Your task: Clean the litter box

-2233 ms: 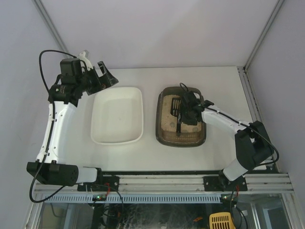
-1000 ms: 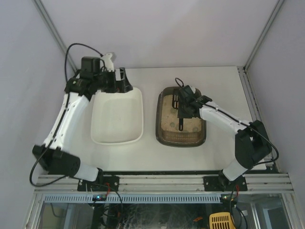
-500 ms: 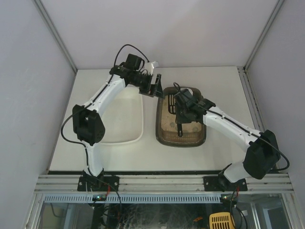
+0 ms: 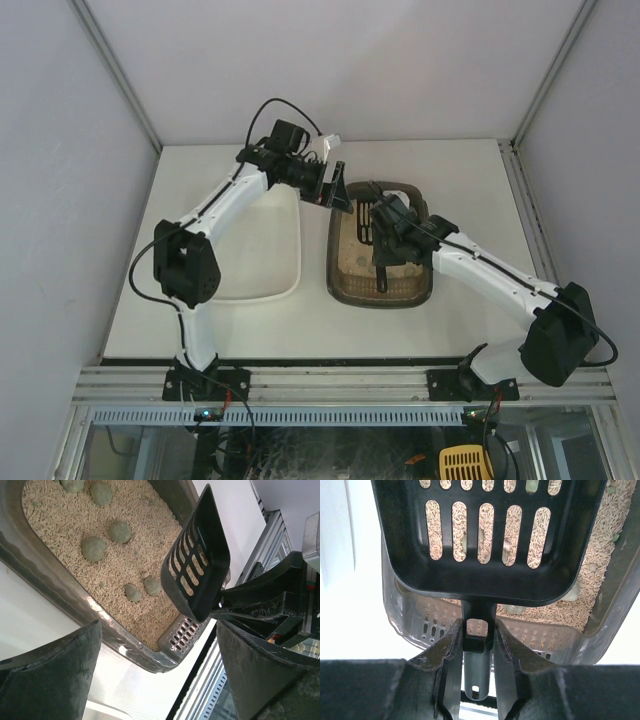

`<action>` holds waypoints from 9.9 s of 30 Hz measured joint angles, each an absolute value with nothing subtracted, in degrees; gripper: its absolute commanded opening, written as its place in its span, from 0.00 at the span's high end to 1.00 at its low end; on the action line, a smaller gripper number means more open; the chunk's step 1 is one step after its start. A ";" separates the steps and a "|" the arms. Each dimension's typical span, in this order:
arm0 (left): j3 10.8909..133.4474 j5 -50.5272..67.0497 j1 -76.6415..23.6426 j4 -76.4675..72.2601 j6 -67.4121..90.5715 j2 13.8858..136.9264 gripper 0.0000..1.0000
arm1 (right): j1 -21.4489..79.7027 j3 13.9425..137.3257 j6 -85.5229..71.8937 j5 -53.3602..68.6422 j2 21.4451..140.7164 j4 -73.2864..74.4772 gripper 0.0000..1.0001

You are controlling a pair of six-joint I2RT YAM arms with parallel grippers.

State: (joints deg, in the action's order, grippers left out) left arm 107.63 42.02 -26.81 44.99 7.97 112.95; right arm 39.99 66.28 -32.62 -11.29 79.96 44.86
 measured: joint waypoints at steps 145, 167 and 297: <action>72.71 2.44 -28.86 18.09 58.11 93.06 0.00 | 27.99 73.80 -35.88 2.96 84.79 58.76 1.00; 71.18 1.13 -29.12 17.15 61.36 93.19 0.00 | 31.29 79.68 -33.34 -1.15 97.54 57.65 1.00; 78.11 15.18 25.69 41.01 16.10 75.40 0.00 | 55.42 77.80 -35.05 2.04 92.18 28.14 1.00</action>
